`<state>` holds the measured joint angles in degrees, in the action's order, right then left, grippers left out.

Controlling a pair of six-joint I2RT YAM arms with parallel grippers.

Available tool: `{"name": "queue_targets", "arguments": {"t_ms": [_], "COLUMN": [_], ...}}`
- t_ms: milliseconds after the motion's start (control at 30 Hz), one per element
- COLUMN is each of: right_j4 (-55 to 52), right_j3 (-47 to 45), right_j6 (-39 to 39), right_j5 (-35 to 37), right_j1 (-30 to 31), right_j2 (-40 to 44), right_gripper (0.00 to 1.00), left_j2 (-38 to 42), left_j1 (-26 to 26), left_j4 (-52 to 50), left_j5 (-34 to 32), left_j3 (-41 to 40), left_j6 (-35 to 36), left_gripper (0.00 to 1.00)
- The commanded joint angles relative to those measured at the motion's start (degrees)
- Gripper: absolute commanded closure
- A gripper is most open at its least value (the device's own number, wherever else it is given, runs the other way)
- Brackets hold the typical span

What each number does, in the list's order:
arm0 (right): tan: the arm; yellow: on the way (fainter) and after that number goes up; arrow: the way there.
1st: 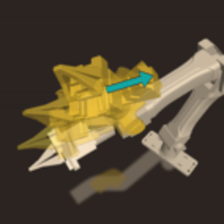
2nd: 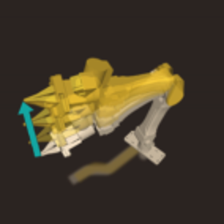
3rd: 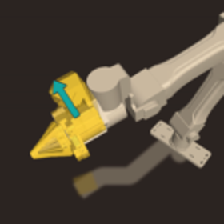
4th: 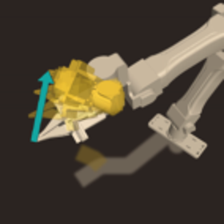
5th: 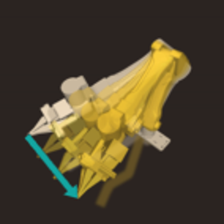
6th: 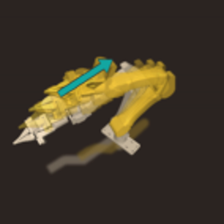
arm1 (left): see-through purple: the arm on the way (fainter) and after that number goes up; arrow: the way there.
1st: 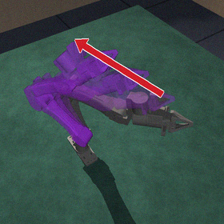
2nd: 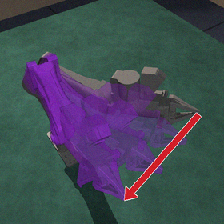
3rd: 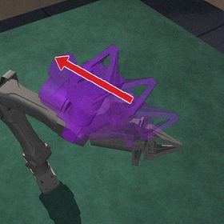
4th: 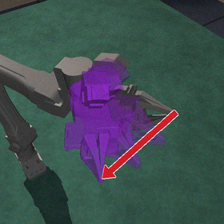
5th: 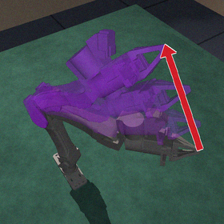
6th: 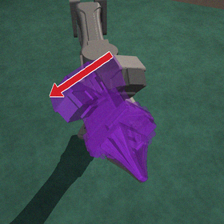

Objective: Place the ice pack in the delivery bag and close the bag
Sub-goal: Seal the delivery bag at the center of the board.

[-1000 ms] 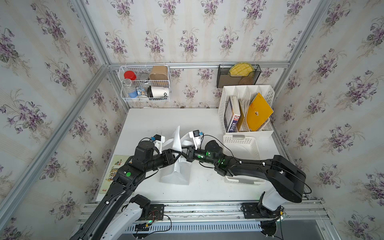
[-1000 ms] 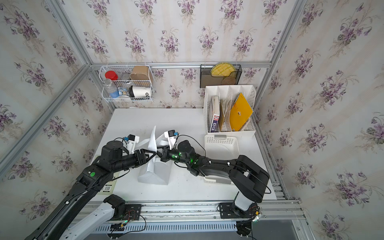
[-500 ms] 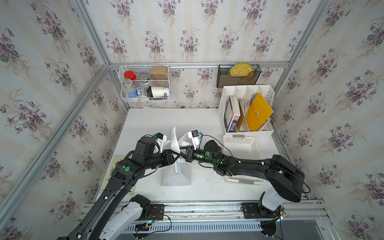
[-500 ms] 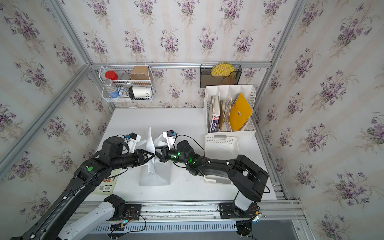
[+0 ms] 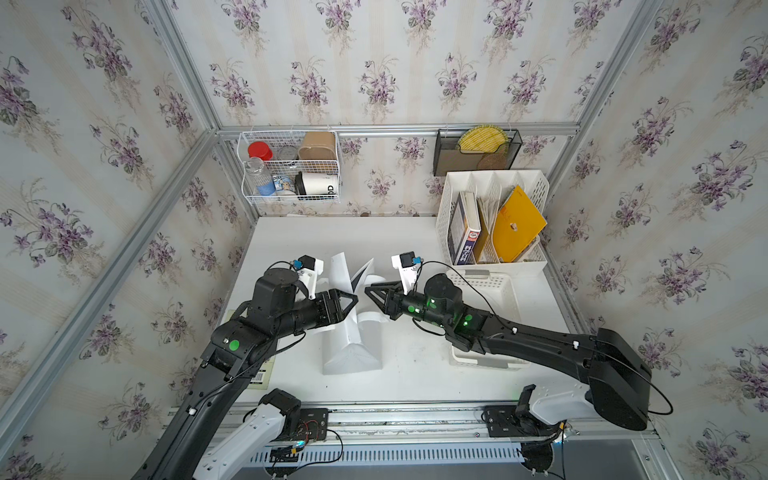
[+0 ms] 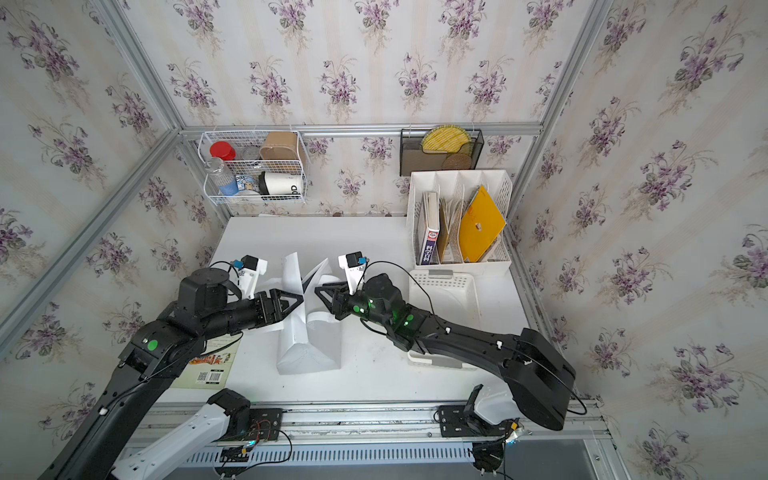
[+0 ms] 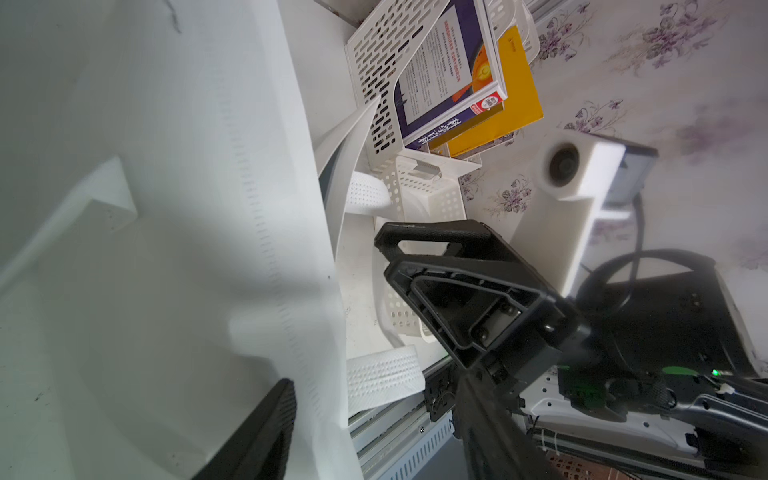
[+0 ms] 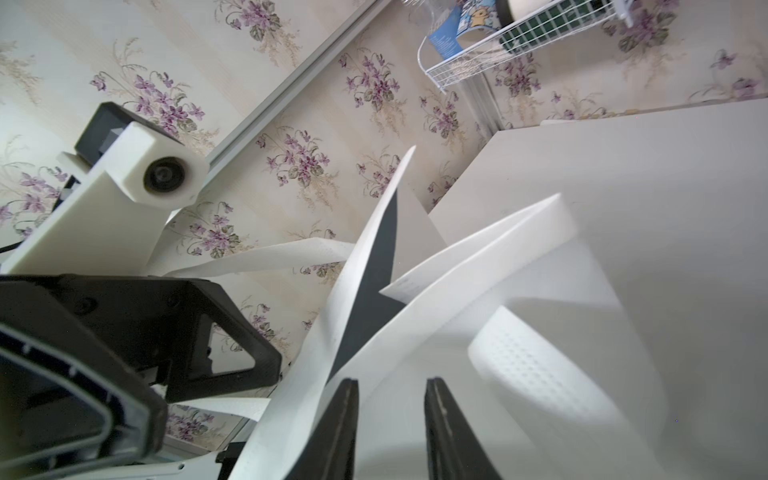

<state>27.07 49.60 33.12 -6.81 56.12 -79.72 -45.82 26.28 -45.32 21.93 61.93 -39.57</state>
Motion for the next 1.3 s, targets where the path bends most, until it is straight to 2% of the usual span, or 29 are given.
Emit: {"name": "queue_targets", "arguments": {"t_ms": [0,133,267,400,533,767,1000,1267], "right_j4": [-5.3,-7.0,-5.3,-3.8,-1.3,3.7,9.3,15.9], "right_j3": [0.1,0.8,2.0,4.6,6.9,9.4,11.5,14.0], "right_j6": [-3.3,-5.0,-5.6,-10.2,-15.8,-16.6,-15.8,-11.1], "right_j5": [3.4,2.4,-3.8,-9.2,-14.6,-22.7,-31.5,-37.7], "right_j1": [-1.5,-4.9,-9.5,-10.6,-10.8,-14.5,-15.2,-15.2], "right_j2": [1.9,2.0,-0.1,-3.3,-6.7,-13.4,-18.8,-24.3], "right_gripper": [0.64,0.56,0.52,0.39,0.34,0.33,0.33,0.44], "left_j2": [-0.2,0.0,0.3,-0.3,-1.6,-4.3,-8.4,-10.4], "left_j1": [-0.1,-0.6,-1.6,-3.2,-5.1,-7.4,-8.5,-9.9], "left_j4": [3.2,6.1,10.3,15.8,16.1,15.0,18.2,22.7], "left_j5": [-5.6,-9.0,-11.6,-9.5,-11.3,-14.7,-12.7,-10.4], "left_j3": [0.4,0.3,-0.7,-3.0,-3.3,-1.9,-2.2,-4.2], "left_j6": [-4.6,-7.8,-11.5,-15.7,-18.3,-16.5,-14.0,-11.9], "left_gripper": [0.35,0.35,0.35,0.33,0.34,0.34,0.34,0.34]}}
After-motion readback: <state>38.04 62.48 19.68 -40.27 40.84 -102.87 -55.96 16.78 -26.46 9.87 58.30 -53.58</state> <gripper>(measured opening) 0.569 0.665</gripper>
